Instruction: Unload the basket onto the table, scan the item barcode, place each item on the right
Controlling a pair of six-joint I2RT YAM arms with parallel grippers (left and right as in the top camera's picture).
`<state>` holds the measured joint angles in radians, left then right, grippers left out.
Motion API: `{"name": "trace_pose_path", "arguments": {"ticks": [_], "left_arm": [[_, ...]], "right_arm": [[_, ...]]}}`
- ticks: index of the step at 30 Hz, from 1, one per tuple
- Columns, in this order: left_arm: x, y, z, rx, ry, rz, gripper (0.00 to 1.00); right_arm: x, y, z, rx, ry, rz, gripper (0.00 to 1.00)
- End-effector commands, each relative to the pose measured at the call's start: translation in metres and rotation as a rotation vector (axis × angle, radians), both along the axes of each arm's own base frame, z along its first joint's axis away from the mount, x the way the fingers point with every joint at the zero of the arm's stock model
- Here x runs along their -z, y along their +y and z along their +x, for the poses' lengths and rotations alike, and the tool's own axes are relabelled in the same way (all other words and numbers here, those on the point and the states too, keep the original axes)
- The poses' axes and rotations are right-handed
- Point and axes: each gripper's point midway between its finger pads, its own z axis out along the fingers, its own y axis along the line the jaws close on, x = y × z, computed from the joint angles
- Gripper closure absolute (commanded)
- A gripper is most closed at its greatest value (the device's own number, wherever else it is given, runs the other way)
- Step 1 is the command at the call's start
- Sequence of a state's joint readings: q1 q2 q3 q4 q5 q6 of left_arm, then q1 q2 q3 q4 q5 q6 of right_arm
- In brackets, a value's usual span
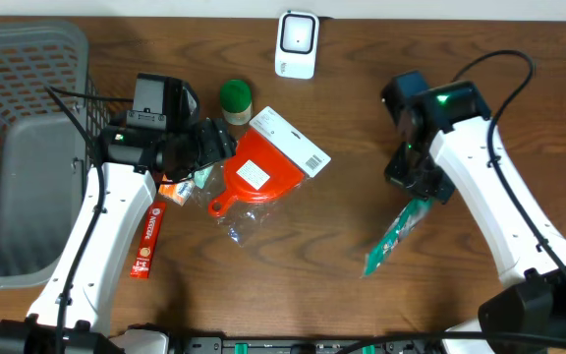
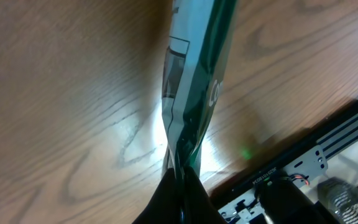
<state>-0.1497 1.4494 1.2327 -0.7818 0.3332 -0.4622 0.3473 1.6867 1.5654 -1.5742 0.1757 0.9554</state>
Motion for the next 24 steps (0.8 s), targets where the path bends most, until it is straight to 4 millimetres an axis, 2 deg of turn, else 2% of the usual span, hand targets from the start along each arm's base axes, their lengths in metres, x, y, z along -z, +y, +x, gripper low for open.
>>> {"name": "trace_pose_path", "arguments": {"ticks": [1, 5, 11, 18, 24], "left_arm": [[0.003, 0.003, -0.001, 0.011, -0.002, 0.024, 0.2], [0.003, 0.003, -0.001, 0.011, -0.002, 0.024, 0.2], [0.004, 0.003, -0.001, 0.033, -0.011, 0.036, 0.2], [0.007, 0.004, -0.006, 0.042, 0.01, 0.044, 0.2], [0.007, 0.004, -0.007, 0.042, 0.013, 0.044, 0.2]], "right_arm": [[-0.014, 0.013, 0.008, -0.002, -0.061, 0.034, 0.98], [-0.025, 0.029, 0.015, 0.057, -0.081, 0.157, 0.99], [-0.032, 0.037, 0.043, 0.096, -0.112, 0.234, 0.99], [-0.027, 0.051, 0.1, 0.082, -0.144, 0.246, 0.98], [-0.028, 0.047, 0.147, 0.126, -0.205, 0.286, 0.98]]}}
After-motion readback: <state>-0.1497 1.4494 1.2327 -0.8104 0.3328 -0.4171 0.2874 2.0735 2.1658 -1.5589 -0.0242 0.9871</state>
